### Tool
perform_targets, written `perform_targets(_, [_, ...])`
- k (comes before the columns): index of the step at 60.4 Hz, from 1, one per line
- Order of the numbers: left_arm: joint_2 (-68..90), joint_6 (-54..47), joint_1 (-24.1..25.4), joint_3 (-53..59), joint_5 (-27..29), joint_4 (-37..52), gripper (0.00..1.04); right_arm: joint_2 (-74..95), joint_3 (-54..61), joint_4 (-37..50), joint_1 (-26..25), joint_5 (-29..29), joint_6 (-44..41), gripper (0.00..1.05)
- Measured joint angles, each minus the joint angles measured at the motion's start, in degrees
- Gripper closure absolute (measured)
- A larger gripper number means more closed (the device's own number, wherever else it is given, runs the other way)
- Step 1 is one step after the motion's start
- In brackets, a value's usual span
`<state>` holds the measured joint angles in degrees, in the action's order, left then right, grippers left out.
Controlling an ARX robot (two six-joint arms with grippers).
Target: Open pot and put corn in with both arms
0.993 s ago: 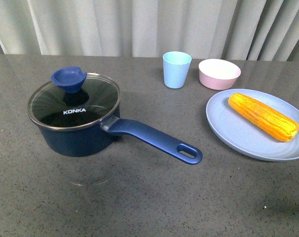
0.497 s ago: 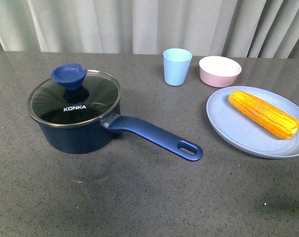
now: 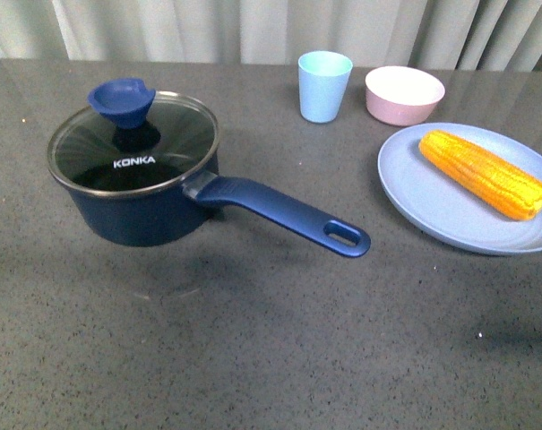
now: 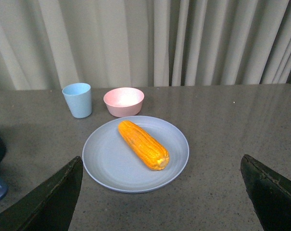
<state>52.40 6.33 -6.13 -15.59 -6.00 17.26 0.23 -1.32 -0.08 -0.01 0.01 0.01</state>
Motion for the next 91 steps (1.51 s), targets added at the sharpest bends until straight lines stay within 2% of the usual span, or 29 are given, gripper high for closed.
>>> perform_targets(16, [17.68,0.59,-0.87,-6.64,0.37,9.46,0.09,0.00,0.00,0.00,0.00,-0.02,0.00,0.09])
perform_targets(40, [34.36,0.57,-2.12,-14.47,1.53,15.54,0.09,0.00,0.00,0.00,0.00,0.00,0.00,0.09])
perform_targets(91, [48.85,-4.59,-7.91,-24.63,1.46,20.28,0.09,0.00,0.00,0.00,0.00,-0.02,0.00,0.09])
